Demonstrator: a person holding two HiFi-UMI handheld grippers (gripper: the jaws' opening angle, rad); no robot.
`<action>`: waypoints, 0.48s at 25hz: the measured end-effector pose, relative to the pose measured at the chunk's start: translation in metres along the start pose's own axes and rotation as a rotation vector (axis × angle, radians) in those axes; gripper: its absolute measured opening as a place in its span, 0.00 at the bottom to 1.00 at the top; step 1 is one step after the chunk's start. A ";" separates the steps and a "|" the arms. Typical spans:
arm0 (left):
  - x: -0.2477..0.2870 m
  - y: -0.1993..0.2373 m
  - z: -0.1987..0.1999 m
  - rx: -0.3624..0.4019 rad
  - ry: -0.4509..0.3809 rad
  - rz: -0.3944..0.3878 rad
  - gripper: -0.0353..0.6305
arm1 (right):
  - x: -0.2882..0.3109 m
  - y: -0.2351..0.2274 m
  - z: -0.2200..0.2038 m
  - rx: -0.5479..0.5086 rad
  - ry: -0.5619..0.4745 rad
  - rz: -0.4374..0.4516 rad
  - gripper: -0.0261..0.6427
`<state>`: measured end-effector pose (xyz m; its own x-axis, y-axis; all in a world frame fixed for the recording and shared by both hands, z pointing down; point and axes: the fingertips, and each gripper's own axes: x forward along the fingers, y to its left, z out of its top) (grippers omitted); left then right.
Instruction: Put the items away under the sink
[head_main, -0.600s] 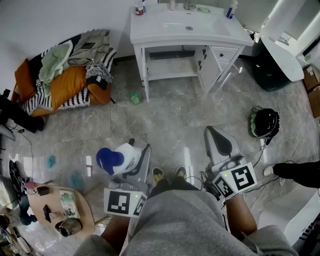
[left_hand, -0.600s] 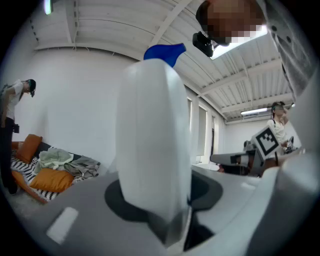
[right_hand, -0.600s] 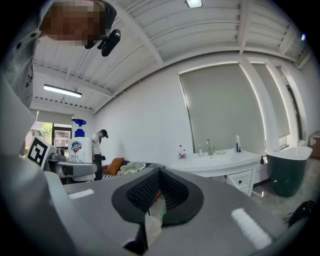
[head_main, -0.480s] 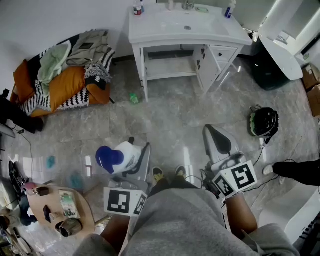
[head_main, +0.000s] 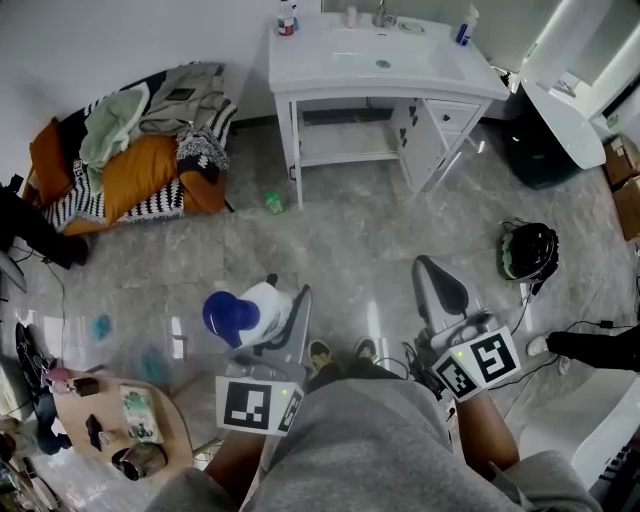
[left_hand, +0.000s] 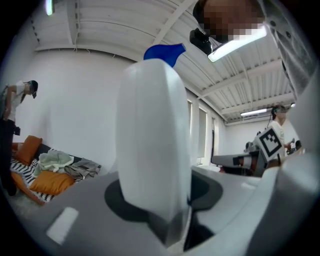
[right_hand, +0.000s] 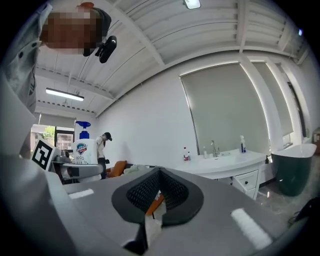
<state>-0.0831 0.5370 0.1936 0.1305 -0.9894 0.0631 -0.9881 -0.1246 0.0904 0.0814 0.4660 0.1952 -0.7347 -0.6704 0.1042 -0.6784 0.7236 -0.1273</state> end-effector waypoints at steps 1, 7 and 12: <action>-0.001 0.002 0.001 -0.002 -0.004 -0.004 0.33 | 0.001 0.004 -0.001 -0.012 0.003 0.004 0.04; -0.007 0.015 0.003 -0.003 -0.017 -0.014 0.33 | 0.010 0.023 -0.006 -0.067 0.022 0.004 0.04; -0.009 0.023 0.003 -0.006 -0.026 -0.018 0.33 | 0.017 0.029 -0.007 -0.069 0.019 0.010 0.04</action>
<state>-0.1075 0.5423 0.1920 0.1459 -0.9887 0.0351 -0.9851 -0.1420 0.0971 0.0486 0.4767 0.1997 -0.7410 -0.6603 0.1220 -0.6696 0.7403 -0.0597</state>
